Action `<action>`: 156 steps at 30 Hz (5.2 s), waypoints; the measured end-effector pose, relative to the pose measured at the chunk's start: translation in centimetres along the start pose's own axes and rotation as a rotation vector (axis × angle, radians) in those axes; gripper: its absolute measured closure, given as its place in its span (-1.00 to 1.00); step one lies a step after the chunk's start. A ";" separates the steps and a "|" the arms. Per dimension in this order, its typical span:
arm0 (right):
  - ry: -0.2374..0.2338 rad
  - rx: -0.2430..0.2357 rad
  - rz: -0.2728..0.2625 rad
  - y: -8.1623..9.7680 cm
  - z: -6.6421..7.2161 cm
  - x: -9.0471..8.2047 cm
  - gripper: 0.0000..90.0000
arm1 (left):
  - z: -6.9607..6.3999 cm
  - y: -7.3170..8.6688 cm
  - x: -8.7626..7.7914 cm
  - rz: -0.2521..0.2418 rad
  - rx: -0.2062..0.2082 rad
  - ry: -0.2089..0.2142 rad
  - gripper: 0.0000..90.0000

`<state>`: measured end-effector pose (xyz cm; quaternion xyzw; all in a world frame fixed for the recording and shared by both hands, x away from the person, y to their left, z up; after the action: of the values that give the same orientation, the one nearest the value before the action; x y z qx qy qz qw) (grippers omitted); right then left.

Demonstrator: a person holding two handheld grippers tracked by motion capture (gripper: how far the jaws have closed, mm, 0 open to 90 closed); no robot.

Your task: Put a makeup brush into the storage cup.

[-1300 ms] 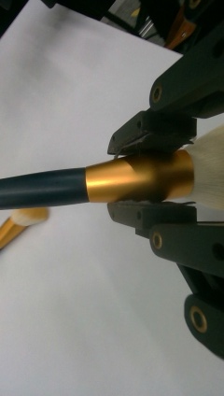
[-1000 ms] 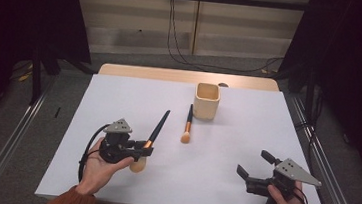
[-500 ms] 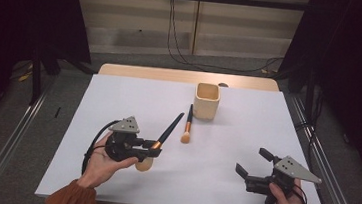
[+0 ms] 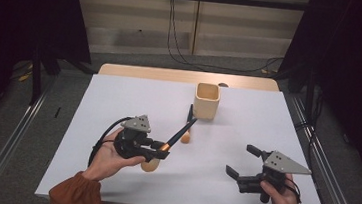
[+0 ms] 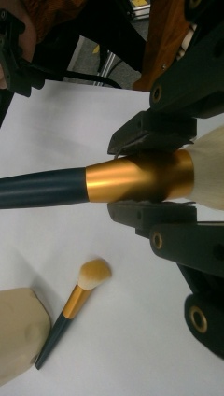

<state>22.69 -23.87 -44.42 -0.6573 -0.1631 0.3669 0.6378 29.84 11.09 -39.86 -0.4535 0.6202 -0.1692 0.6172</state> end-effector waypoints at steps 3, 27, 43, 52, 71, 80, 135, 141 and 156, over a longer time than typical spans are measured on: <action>-0.028 -0.012 0.002 -0.5 0.4 0.6 -0.98 | 0.0 -0.1 0.1 0.016 0.014 0.010 0.48; -0.263 -0.162 0.261 -5.4 1.4 4.7 -0.90 | -0.6 -1.5 0.6 0.173 0.152 0.034 0.48; -0.403 -0.225 0.474 -6.5 1.9 7.1 -0.93 | -0.8 -1.5 1.5 0.300 0.164 0.085 0.48; -0.454 -0.270 0.572 -6.9 2.3 8.3 -0.95 | -0.9 -1.7 1.9 0.329 0.178 0.073 0.48; -0.548 -0.382 0.783 -7.8 3.5 11.4 -0.94 | -1.3 -1.5 3.2 0.395 0.206 0.094 0.48; -0.585 -0.399 0.871 -7.7 4.3 13.3 -0.86 | -1.7 -1.6 3.5 0.404 0.213 0.104 0.48; -0.701 -0.466 0.801 -6.9 6.4 14.7 0.61 | -1.6 -1.3 3.6 0.392 0.236 0.124 0.48; -0.714 -0.450 0.783 -6.9 6.2 14.8 0.67 | -1.1 -1.3 3.4 0.374 0.225 0.113 0.47; -0.669 -0.374 0.815 -6.7 5.1 14.3 0.67 | 0.0 -0.9 3.2 0.247 0.106 0.098 -0.13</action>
<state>30.51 -9.52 -41.52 -0.6167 -0.1517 0.7373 0.2305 30.67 8.11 -41.16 -0.3318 0.6910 -0.1462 0.6254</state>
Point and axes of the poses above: each handheld gripper's, and its own axes: x roughly forward along the jaws, y roughly out of its underside, z roughly to its left, the point moved 2 cm from there along x, roughly forward along the jaws, and after that the axes turned 3 degrees about -y, right-handed, at the moved point
